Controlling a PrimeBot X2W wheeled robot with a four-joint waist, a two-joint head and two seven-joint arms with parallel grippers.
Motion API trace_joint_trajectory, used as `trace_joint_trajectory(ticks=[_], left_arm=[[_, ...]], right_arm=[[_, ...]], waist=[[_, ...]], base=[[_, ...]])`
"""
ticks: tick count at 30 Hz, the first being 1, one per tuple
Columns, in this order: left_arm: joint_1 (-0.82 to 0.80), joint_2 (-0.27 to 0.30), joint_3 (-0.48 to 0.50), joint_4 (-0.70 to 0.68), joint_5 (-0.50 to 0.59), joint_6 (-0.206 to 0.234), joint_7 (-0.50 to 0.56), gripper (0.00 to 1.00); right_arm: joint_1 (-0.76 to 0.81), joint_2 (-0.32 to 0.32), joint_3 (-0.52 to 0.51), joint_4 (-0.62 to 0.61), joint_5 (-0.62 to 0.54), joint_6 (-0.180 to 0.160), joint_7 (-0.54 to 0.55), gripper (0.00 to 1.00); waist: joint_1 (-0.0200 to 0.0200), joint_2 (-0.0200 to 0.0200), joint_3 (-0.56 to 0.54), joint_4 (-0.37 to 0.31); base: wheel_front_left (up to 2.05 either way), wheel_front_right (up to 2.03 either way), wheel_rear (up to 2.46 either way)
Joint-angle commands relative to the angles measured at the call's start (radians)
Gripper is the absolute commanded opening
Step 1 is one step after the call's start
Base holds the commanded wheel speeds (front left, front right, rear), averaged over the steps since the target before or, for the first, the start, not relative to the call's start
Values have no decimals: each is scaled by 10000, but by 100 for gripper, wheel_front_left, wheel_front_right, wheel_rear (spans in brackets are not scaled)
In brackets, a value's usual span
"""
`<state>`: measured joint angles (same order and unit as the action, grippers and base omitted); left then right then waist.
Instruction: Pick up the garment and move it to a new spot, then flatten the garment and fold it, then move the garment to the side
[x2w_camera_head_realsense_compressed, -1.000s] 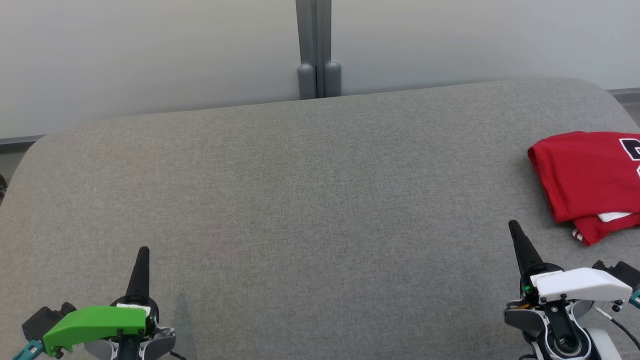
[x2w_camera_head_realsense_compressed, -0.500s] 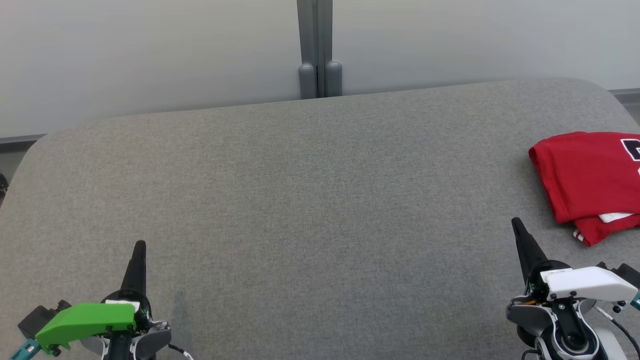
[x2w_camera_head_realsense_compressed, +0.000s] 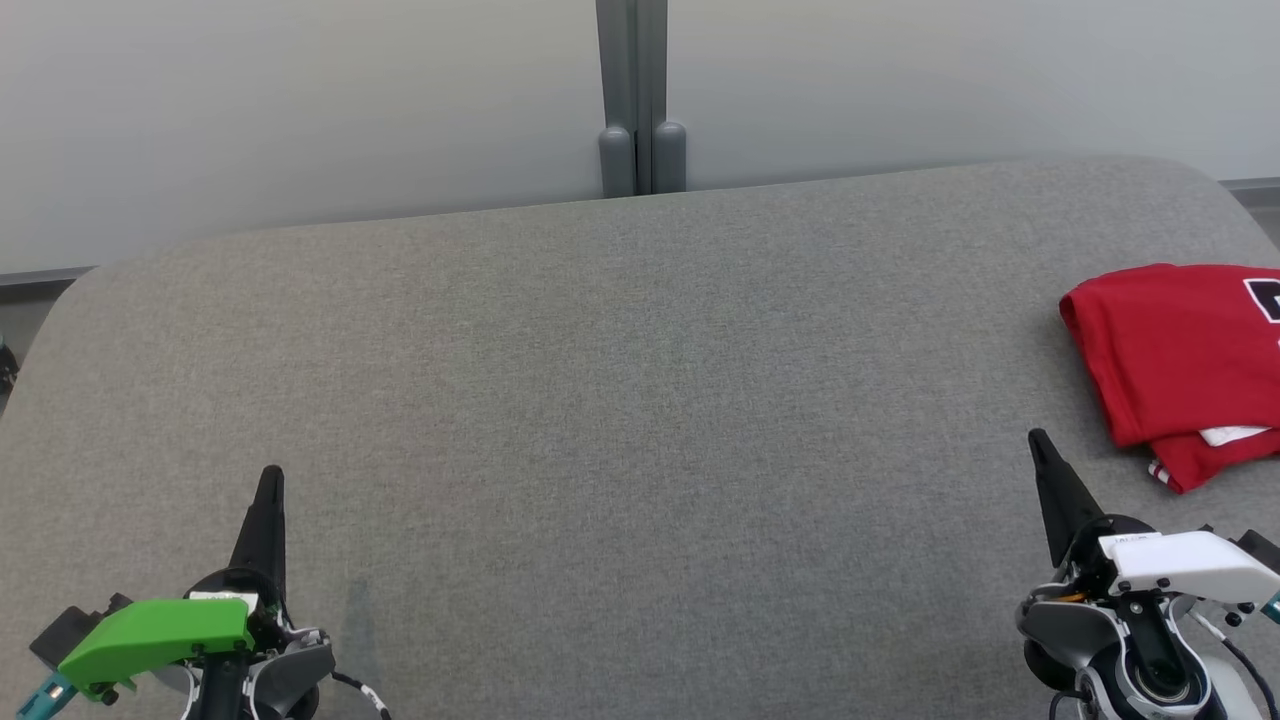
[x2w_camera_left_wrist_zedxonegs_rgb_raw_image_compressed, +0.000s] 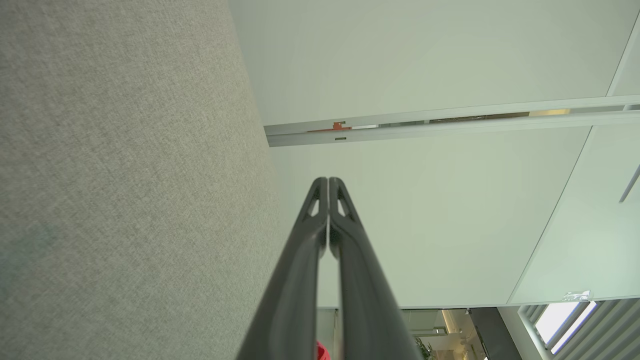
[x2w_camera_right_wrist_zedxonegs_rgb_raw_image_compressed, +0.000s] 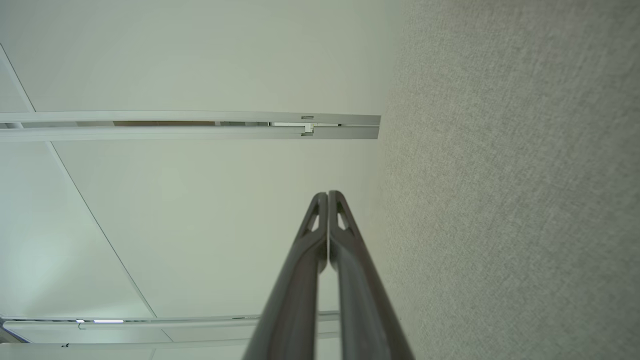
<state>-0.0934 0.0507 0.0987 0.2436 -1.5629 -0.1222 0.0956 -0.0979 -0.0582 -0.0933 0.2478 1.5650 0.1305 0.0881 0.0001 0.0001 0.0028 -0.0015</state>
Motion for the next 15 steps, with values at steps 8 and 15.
trace_joint_trajectory(ticks=[8,15], left_arm=[[-233,58,153,28,-587,-136,180,0],[-210,52,151,26,-532,-126,177,0]], right_arm=[[-122,-19,-114,-64,646,4,196,0],[-119,-8,-120,-61,586,4,205,0]], waist=[[-1,-1,3,15],[-1,-1,3,15]], base=[[0,0,0],[0,0,0]])
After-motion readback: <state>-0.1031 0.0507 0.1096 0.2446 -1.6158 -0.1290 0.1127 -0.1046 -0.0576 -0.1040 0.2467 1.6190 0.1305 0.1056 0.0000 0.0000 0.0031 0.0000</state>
